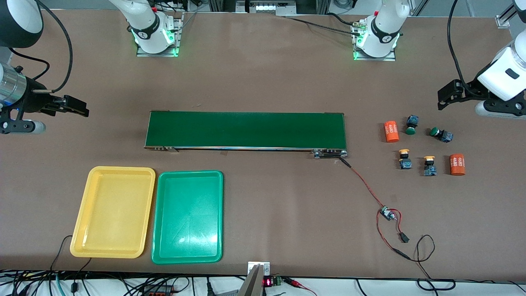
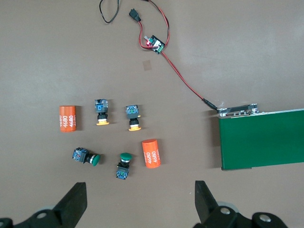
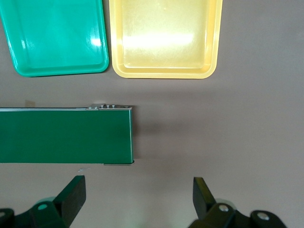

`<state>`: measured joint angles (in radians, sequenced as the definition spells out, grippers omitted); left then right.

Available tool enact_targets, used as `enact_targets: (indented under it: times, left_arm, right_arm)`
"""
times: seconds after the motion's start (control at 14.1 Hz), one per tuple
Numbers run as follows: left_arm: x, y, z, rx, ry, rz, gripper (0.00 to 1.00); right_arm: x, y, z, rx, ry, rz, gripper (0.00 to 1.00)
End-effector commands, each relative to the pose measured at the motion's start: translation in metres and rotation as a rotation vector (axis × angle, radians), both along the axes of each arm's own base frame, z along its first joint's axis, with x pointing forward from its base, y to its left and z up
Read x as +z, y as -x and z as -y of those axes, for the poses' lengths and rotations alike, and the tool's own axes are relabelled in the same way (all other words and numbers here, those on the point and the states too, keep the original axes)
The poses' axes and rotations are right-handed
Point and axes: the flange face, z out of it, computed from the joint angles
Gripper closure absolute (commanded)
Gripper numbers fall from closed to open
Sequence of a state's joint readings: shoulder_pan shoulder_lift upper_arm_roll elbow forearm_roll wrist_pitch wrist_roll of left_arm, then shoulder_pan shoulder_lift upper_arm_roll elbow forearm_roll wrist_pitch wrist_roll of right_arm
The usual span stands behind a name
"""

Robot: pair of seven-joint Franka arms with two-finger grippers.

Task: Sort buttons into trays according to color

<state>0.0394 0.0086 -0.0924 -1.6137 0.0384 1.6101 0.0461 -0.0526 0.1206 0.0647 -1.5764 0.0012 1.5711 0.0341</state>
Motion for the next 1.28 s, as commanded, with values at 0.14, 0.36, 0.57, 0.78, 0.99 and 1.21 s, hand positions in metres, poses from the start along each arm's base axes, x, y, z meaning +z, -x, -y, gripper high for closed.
enact_targets:
  times: [0.14,0.36,0.57,0.78,0.99,1.21]
  left_arm:
    - [0.004,-0.001,0.000,-0.020,-0.009,-0.009,0.00]
    - [0.005,0.000,0.002,-0.020,-0.009,-0.009,0.00]
    - [0.003,0.001,0.000,-0.018,-0.009,-0.025,0.00]
    - [0.002,0.001,0.000,-0.013,-0.010,-0.032,0.00]
    - [-0.034,-0.014,-0.006,-0.002,-0.008,-0.102,0.00]
    - [-0.080,-0.032,-0.057,0.075,0.002,-0.169,0.00]
  right_arm:
    - [0.000,0.000,-0.004,-0.019,-0.014,0.019,0.00]
    - [0.000,-0.001,-0.005,-0.017,-0.015,0.022,0.00]
    - [0.000,-0.001,-0.006,-0.017,-0.015,0.024,0.00]
    - [0.001,-0.001,-0.008,-0.013,-0.016,0.029,0.00]
    - [0.001,-0.002,-0.011,-0.010,-0.018,0.032,0.00]
    - [0.001,-0.002,-0.017,-0.018,-0.016,0.036,0.00]
